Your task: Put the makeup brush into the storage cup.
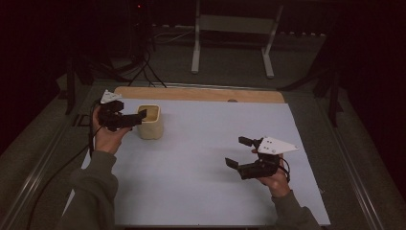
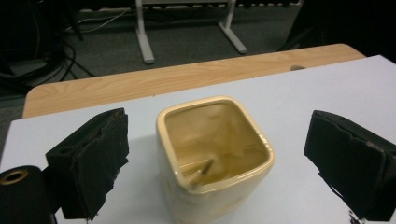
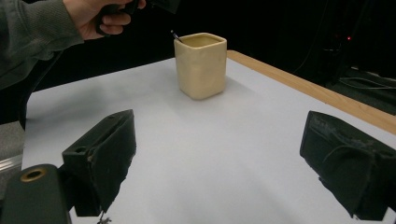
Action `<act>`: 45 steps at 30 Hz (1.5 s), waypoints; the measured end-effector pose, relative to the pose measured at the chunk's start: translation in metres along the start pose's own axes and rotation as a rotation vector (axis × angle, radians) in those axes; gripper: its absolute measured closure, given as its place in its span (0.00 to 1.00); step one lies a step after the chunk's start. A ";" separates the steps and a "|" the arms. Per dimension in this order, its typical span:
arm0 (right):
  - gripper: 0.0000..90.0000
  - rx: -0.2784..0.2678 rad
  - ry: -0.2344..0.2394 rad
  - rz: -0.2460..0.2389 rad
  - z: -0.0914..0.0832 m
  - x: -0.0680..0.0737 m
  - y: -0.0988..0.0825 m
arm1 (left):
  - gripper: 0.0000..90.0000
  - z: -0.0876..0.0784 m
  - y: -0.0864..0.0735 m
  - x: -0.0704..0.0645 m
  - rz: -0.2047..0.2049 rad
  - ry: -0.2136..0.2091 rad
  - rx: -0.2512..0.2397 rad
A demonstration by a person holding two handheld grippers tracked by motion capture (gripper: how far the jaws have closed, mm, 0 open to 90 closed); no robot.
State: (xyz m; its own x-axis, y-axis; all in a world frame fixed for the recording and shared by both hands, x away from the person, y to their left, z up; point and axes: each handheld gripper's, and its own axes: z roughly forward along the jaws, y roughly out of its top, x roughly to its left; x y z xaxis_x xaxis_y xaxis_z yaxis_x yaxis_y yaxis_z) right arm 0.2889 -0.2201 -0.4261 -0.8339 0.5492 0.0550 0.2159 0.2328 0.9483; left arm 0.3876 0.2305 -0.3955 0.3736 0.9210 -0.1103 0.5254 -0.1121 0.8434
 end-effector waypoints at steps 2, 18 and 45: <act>0.12 -0.001 0.000 -0.001 0.000 0.000 0.000 | 0.07 0.000 0.000 0.000 -0.001 0.004 -0.002; 0.12 0.000 -0.004 0.004 -0.001 -0.002 -0.001 | 0.05 -0.002 -0.001 0.003 -0.006 0.024 -0.010; 0.12 0.020 -0.052 0.022 -0.016 -0.009 -0.012 | 0.03 -0.036 -0.013 0.008 -0.005 -0.017 -0.096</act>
State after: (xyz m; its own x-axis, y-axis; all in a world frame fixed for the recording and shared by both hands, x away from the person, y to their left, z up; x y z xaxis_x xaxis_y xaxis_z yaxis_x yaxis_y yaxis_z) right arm 0.2855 -0.2403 -0.4329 -0.8012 0.5955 0.0587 0.2441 0.2357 0.9407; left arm 0.3561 0.2524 -0.3881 0.3841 0.9151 -0.1227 0.4520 -0.0705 0.8892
